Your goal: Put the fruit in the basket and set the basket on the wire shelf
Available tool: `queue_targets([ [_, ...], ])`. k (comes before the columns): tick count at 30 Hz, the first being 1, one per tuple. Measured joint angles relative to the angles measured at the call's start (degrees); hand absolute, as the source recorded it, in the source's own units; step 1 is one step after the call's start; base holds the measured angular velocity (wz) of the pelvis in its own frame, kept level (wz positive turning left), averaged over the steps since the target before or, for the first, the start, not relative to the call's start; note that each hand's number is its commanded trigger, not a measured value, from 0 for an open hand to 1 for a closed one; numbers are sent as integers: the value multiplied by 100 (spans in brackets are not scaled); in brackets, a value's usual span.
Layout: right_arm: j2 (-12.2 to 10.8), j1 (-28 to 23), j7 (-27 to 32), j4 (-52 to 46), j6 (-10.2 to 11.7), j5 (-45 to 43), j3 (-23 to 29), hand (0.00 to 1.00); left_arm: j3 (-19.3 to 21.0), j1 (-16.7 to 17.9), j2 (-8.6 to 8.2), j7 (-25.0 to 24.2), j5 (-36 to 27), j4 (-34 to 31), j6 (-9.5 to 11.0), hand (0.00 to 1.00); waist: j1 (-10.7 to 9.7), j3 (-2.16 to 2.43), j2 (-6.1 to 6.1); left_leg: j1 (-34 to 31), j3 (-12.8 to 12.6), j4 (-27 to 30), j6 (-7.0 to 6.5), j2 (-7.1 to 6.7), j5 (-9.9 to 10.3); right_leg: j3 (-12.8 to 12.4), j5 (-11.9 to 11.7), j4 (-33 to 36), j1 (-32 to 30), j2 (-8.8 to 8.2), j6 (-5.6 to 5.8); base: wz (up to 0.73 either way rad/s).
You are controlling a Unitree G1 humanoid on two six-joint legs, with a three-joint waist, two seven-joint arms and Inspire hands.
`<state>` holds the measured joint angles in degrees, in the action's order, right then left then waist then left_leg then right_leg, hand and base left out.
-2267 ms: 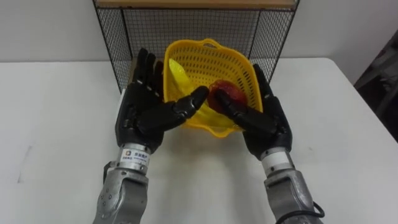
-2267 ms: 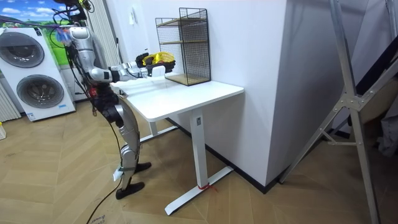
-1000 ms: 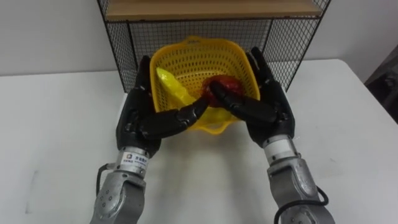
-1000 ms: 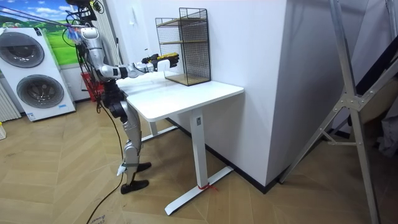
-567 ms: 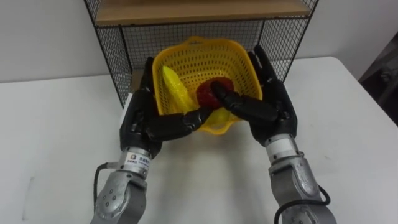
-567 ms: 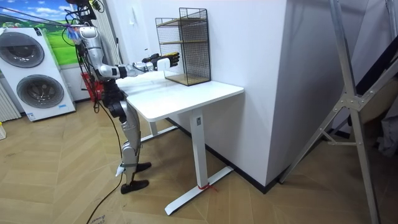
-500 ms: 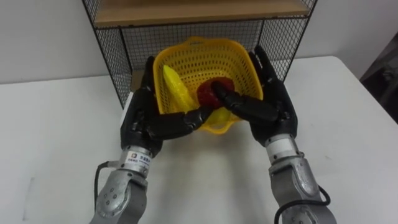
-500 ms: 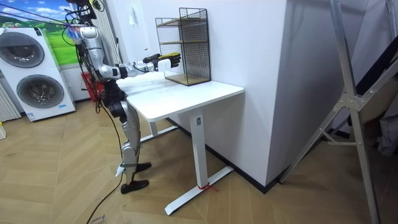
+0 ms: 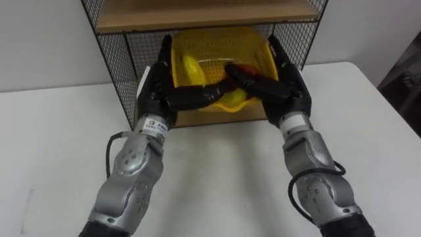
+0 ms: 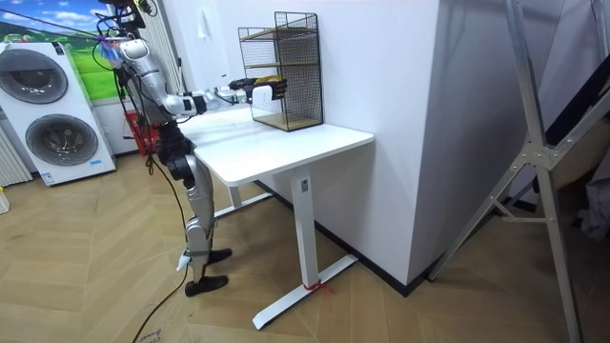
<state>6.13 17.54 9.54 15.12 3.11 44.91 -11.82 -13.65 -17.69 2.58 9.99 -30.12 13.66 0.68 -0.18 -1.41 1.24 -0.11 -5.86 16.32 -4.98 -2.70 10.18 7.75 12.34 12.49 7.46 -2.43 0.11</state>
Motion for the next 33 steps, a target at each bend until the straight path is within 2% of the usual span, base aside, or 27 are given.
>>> queue_targets([
  [3,12,316,237,250,-248,63,20,0,55,-277,-73,125,-202,446,-137,0,-1,0,0,3,4,0,6,7,-3,21,-1,10,2,3,-2,0],
  [8,18,633,278,261,-474,61,43,0,373,-584,-157,339,-292,786,-462,0,-3,3,-2,-34,1,-1,6,7,-3,24,-2,9,-6,-15,-3,0],
  [10,-13,830,282,364,-540,17,65,0,510,-704,-167,370,-298,863,-574,0,0,3,-2,-50,0,12,6,6,-3,24,-3,8,-5,-20,-4,0],
  [12,-18,1132,282,661,-621,-4,70,0,610,-979,-169,427,-308,1093,-678,0,6,6,-6,-49,6,31,6,6,-3,31,-3,6,9,-22,-4,0],
  [17,-49,1630,241,1452,-757,261,78,0,746,-1391,-127,558,-639,1593,-874,0,39,18,-26,0,31,26,5,-2,-3,43,-3,3,65,-25,-4,1],
  [19,-56,1755,186,1786,-888,267,87,0,777,-1409,-123,575,-644,1725,-981,0,41,27,-40,25,30,-3,4,-4,-5,39,-3,3,73,-26,-4,0],
  [21,-117,1848,142,2080,-1034,308,197,0,881,-1410,-119,575,-645,1857,-1202,0,64,37,-57,16,33,-10,5,-4,-10,45,-3,6,63,-1,-4,0],
  [24,-133,2009,136,2482,-1103,436,224,0,1128,-1418,-116,579,-780,1892,-1384,0,63,38,-58,10,37,-14,9,-2,-16,36,-3,15,46,-21,-4,0],
  [27,-158,2171,81,2742,-1164,475,386,0,1387,-1472,-118,580,-797,2019,-1434,0,66,41,-57,-9,46,22,8,-2,-18,43,-3,14,49,-22,-4,0],
  [33,-197,2340,-182,3244,-1195,462,437,0,1463,-1569,-142,567,-756,2470,-1461,0,141,51,-40,40,63,45,5,-10,-19,83,-3,13,120,-29,-4,1],
])
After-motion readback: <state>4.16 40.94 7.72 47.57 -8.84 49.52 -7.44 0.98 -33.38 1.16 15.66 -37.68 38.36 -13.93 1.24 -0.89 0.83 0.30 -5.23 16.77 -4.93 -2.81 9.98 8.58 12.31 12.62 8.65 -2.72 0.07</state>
